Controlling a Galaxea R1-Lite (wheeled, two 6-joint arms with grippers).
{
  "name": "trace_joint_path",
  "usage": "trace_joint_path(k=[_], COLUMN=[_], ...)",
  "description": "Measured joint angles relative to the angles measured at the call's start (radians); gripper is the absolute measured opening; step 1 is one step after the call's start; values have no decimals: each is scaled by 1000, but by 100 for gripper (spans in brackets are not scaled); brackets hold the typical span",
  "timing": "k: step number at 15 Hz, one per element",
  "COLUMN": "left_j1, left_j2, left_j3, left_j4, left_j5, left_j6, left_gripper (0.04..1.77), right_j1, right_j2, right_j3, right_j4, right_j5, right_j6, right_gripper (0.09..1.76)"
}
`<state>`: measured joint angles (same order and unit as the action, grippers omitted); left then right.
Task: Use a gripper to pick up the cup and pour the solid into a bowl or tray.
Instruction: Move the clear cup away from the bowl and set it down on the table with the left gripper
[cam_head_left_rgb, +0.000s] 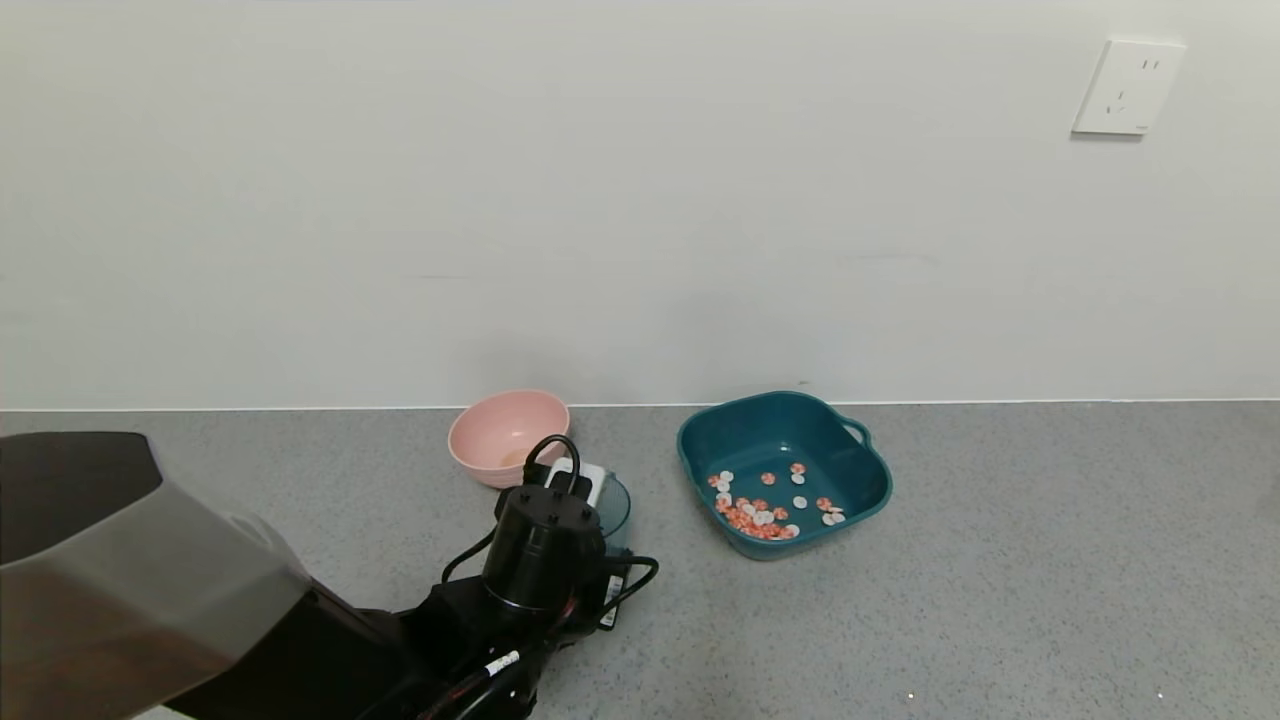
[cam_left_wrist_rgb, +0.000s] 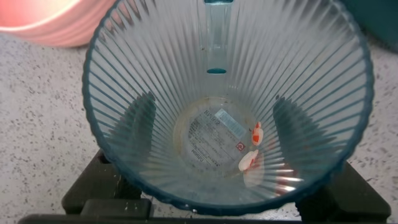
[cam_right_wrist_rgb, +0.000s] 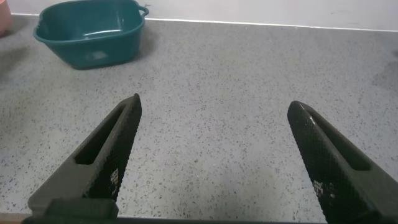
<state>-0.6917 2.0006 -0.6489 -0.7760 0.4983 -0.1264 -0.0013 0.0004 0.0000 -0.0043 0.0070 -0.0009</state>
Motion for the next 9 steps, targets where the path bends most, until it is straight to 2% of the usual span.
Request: trace_joint_path(k=[9], left_j1=[0], left_j2=[42], left_j3=[-3], left_j4=[-7], left_j5=[0], left_j6=[1], left_gripper=[129], right_j1=[0], right_j2=[0], right_j3=[0], right_j4=[0], right_j5=[0], right_j6=[0], right_gripper=[171])
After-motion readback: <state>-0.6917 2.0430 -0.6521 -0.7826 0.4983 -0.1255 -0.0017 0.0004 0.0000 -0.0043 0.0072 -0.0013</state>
